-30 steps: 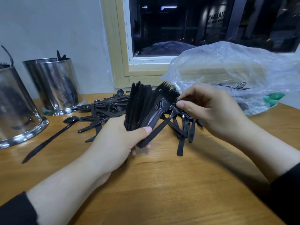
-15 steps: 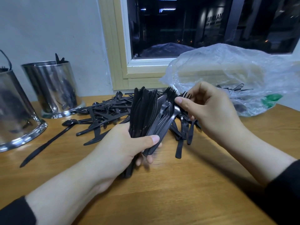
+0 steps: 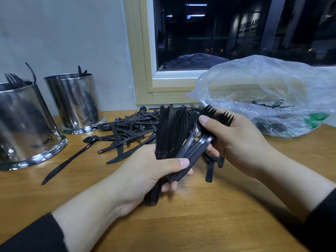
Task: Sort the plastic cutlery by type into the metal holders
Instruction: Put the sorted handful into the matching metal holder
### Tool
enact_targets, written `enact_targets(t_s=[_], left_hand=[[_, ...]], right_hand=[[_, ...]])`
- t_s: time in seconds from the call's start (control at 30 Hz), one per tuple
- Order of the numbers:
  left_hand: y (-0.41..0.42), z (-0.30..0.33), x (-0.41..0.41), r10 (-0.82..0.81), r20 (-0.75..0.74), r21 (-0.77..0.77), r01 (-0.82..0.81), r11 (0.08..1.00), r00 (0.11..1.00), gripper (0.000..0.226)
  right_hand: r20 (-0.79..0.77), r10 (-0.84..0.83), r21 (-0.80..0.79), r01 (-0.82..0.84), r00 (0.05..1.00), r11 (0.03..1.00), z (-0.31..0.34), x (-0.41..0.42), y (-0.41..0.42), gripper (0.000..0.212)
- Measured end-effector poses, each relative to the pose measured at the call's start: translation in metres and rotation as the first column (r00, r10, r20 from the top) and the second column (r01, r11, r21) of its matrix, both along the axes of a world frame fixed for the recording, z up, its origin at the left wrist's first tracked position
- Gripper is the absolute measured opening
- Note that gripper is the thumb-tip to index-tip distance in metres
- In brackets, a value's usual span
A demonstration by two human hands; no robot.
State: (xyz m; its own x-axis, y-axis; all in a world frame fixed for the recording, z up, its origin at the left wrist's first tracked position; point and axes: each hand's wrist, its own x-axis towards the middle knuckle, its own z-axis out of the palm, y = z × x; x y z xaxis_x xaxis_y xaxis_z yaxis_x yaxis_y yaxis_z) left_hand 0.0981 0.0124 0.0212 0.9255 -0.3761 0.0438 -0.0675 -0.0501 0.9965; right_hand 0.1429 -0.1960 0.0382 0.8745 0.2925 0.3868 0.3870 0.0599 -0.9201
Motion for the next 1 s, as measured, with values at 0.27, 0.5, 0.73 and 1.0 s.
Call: enact_targets(t_s=[0.27, 0.5, 0.73, 1.0], left_hand=[[0.013, 0.004, -0.003, 0.052, 0.032, -0.011, -0.052, 0.999, 0.998, 0.018], [0.069, 0.019, -0.022, 0.393, 0.026, -0.183, -0.382, 0.906, 0.919, 0.024], [0.157, 0.044, -0.050, 0.675, 0.075, -0.325, -0.622, 0.712, 0.734, 0.024], [0.211, 0.052, -0.060, 0.740, 0.104, -0.352, -0.671, 0.653, 0.665, 0.031]], right_hand=[[0.118, -0.150, -0.099, 0.161, 0.982, 0.982, 0.015, -0.011, 0.016, 0.031], [0.202, -0.230, -0.056, 0.246, 0.952, 0.968, 0.055, -0.007, 0.062, 0.052], [0.517, -0.154, -0.068, 0.220, 0.842, 0.973, 0.110, -0.009, 0.167, 0.026], [0.591, -0.083, -0.189, 0.238, 0.802, 0.953, 0.164, 0.033, 0.305, 0.020]])
